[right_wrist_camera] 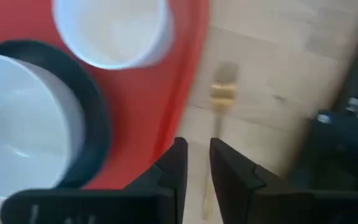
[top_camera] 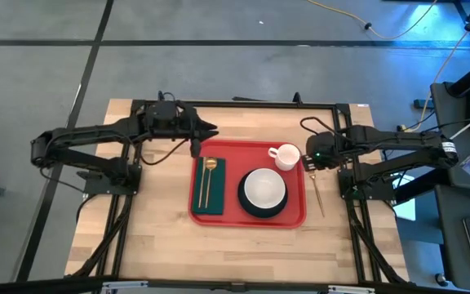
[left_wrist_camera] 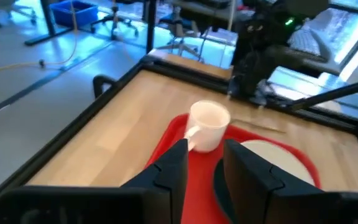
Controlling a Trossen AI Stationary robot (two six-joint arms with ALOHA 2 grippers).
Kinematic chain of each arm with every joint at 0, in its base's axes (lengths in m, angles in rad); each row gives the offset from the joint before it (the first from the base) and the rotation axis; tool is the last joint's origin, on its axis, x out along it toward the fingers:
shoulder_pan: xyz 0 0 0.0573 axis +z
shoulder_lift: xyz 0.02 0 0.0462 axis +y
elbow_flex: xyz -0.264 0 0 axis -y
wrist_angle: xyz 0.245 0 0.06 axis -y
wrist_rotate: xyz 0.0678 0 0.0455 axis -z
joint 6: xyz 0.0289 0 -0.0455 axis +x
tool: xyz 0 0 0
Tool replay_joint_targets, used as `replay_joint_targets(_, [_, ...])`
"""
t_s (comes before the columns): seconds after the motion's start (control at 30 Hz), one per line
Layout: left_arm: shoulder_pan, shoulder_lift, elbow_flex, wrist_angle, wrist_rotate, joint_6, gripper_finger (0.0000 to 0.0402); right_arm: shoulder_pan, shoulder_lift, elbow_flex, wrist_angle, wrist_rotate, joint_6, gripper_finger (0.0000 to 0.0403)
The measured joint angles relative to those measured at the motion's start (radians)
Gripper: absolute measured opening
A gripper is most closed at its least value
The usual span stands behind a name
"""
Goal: Set up tray
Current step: Put the gold fork on the dark green napkin to the right of the gold spoon
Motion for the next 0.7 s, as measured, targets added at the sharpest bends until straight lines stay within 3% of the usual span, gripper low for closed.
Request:
replay_joint_targets(0.37, [0.007, -0.01, -0.068, -0.003, -0.044, 0.009, 0.0095, 0.022, 0.002, -0.129, 0.101, 0.0, 0.034, 0.0075])
replay_joint_targets(0.53, [0.007, -0.01, -0.072, -0.001, -0.05, 0.011, 0.0091, 0.023, 0.001, -0.225, 0.176, -0.057, 0.075, 0.0119])
replay_joint_targets(0.7, [0.007, -0.01, -0.072, -0.001, -0.051, 0.026, 0.0091, 0.023, 0.002, -0.322, 0.242, -0.017, 0.101, 0.0169])
